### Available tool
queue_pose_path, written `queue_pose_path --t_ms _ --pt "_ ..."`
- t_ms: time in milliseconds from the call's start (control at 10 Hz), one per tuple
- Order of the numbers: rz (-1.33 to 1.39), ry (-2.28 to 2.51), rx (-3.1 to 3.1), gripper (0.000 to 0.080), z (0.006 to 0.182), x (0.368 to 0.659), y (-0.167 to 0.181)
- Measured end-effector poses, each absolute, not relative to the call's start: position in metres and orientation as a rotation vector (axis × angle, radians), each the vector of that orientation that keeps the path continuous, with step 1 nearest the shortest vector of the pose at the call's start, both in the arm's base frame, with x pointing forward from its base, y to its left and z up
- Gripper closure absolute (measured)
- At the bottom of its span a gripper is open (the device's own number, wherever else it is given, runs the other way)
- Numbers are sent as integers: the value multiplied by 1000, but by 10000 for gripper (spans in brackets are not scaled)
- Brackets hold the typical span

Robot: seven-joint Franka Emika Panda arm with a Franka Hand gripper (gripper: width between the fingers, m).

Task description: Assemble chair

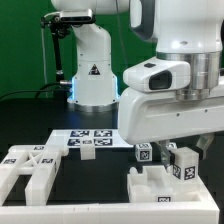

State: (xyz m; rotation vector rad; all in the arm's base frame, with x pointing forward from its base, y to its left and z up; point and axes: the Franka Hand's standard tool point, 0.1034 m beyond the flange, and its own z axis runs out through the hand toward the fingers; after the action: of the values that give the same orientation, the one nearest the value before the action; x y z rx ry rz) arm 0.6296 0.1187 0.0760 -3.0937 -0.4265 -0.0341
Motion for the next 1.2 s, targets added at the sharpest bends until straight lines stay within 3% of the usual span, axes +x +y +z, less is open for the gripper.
queue_pose_path --t_ms 100,300,1200 --pt "-34 -425 -3094 514 76 630 119" --pt "-34 -377 -3098 514 76 630 119" --pt "35 1273 -2776 514 74 627 119"
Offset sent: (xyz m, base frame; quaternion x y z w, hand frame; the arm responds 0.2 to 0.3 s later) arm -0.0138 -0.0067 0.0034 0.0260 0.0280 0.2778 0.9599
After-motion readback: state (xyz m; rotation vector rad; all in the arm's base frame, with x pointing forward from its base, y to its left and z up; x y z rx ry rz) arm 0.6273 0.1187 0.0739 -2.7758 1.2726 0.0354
